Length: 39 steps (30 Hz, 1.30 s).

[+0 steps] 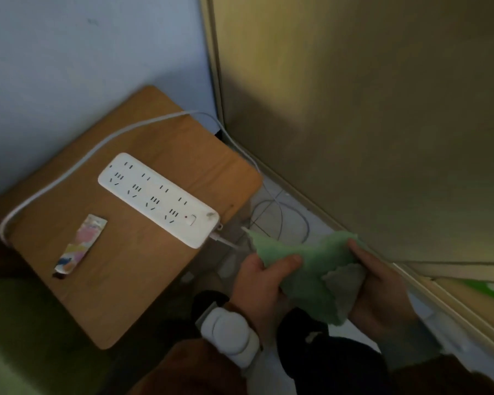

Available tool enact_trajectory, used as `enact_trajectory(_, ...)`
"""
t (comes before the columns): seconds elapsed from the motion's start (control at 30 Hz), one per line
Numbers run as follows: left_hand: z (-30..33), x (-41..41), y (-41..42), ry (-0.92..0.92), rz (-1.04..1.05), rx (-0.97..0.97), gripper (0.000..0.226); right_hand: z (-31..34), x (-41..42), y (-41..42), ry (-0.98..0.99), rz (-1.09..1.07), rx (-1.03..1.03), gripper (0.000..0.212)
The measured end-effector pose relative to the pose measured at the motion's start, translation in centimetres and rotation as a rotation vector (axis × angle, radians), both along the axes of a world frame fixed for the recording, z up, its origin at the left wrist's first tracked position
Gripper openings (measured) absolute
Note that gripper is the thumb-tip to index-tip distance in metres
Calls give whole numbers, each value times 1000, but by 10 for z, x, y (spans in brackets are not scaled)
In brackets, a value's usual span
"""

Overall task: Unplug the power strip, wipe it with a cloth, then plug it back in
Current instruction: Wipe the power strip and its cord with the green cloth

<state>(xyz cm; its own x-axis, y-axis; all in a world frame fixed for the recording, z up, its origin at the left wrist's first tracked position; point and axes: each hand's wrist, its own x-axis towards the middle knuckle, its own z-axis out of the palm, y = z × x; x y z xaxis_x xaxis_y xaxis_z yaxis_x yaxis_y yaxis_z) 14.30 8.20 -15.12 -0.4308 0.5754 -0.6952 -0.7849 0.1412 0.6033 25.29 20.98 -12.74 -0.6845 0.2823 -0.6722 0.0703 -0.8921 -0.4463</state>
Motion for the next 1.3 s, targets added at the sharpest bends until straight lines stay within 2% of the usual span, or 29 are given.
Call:
enact_trajectory(0.03, -7, -3, -1, 41, -30, -6, 15, -4, -1, -8, -66, -51, 110, 47)
enact_trajectory(0.1, -20, -11, 2, 83, -70, -28, 24, -12, 0, -13, -112, -82, 166, 45)
enact_trajectory(0.2, -20, 0, -16, 214, -181, -22, 37, -22, 22, -46, -55, -150, 240, 44)
enact_trajectory(0.23, -14, 2, -20, 243, -208, -18, 34, -21, 28, -55, -56, -132, 297, 44)
enact_trajectory(0.33, 9, -12, -23, 337, -254, -40, 2, -8, 27, -61, -63, -160, 406, 40)
enact_trajectory(0.37, 17, -14, -32, 363, -266, -47, 8, -1, 33, -67, -99, -139, 456, 42)
enact_trajectory(0.47, 63, -15, -65, 470, -340, -1, 56, 34, 49, -89, -118, -73, 543, 53)
enact_trajectory(0.5, 77, -14, -74, 483, -375, 25, 66, 46, 54, -94, -109, -13, 568, 54)
enact_trajectory(0.57, 96, -21, -85, 487, -428, 118, 59, 66, 48, -100, -85, 69, 620, 51)
enact_trajectory(0.63, 116, -23, -97, 497, -493, 171, 39, 84, 52, -102, -89, 69, 697, 37)
enact_trajectory(0.7, 125, -29, -105, 532, -525, 200, 37, 96, 50, -102, -76, 112, 749, 22)
enact_trajectory(0.83, 142, -36, -120, 671, -421, 63, 40, 115, 53, -110, -17, 115, 848, 17)
enact_trajectory(0.87, 149, -35, -125, 701, -386, 23, 46, 119, 54, -114, -27, 84, 883, 19)
enact_trajectory(0.97, 161, -39, -133, 792, -300, -32, 85, 133, 55, -126, -55, 9, 1002, 28)
enact_trajectory(1.0, 168, -39, -137, 836, -286, -28, 86, 137, 54, -129, -42, -4, 1029, 30)
enact_trajectory(1.07, 180, -43, -144, 982, -323, -25, 67, 148, 51, -135, 0, -8, 1050, 32)
enact_trajectory(1.13, 189, -42, -152, 1148, -379, -34, 43, 154, 49, -136, 18, -8, 1049, 25)
enact_trajectory(1.17, 191, -44, -156, 1200, -358, -35, 38, 157, 47, -138, 27, -6, 1042, 21)
enact_trajectory(1.23, 193, -46, -160, 1154, -298, 39, 45, 159, 44, -138, 72, 4, 983, 21)
enact_trajectory(1.3, 188, -48, -159, 891, -224, 185, 57, 159, 38, -140, 119, 6, 909, 25)
